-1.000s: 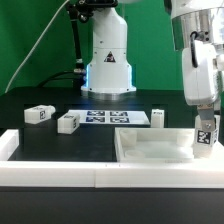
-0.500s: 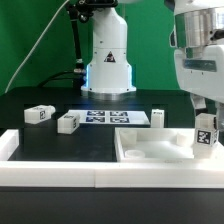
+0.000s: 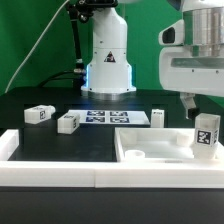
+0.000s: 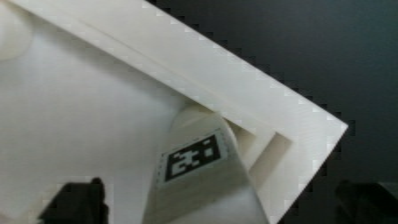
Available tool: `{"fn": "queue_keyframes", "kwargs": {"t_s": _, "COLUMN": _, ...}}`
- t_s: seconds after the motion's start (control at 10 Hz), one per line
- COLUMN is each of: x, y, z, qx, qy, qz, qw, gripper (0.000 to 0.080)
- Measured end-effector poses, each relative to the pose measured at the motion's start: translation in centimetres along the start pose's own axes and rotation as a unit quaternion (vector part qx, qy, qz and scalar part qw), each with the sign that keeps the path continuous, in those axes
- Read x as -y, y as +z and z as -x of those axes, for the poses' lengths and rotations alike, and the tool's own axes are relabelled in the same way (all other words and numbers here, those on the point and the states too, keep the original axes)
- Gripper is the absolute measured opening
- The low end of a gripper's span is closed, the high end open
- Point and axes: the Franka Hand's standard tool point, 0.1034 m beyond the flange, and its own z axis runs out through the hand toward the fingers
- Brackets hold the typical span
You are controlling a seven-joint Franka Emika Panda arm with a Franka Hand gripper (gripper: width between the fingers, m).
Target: Assemble one leg
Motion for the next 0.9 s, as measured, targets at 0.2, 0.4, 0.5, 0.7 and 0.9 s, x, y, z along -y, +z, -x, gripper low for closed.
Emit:
{"fn": "queue_keyframes", "kwargs": {"t_s": 0.2, "x": -0.12, "y": 0.02, "z": -0.37, "qx": -0.005, "qy": -0.075, "qz": -0.003, "qw": 0.997, "gripper": 0.0649}}
{"fn": "queue_keyframes", "kwargs": {"t_s": 0.4, "x": -0.33, "y": -0.01, "z": -0.87, "qx": -0.007, "qy": -0.161, "qz": -0.003, "qw": 0.987, "gripper": 0.0649}}
{"fn": "queue_keyframes", "kwargs": {"t_s": 0.5, "x": -0.42, "y": -0.01, "z": -1.02, "qx": -0.007, "qy": -0.200, "qz": -0.003, "qw": 0.980, "gripper": 0.0649}}
{"fn": "queue_keyframes", "kwargs": {"t_s": 0.7, "x": -0.43, "y": -0.01, "z": -1.04, "qx": -0.007, "qy": -0.207, "qz": -0.003, "qw": 0.978, "gripper": 0.0562}}
{"fn": "queue_keyframes", "kwargs": {"t_s": 0.9, "x": -0.43, "y": -0.01, "z": -1.05, "qx": -0.007, "qy": -0.207, "qz": -0.003, "qw": 0.978, "gripper": 0.0425}}
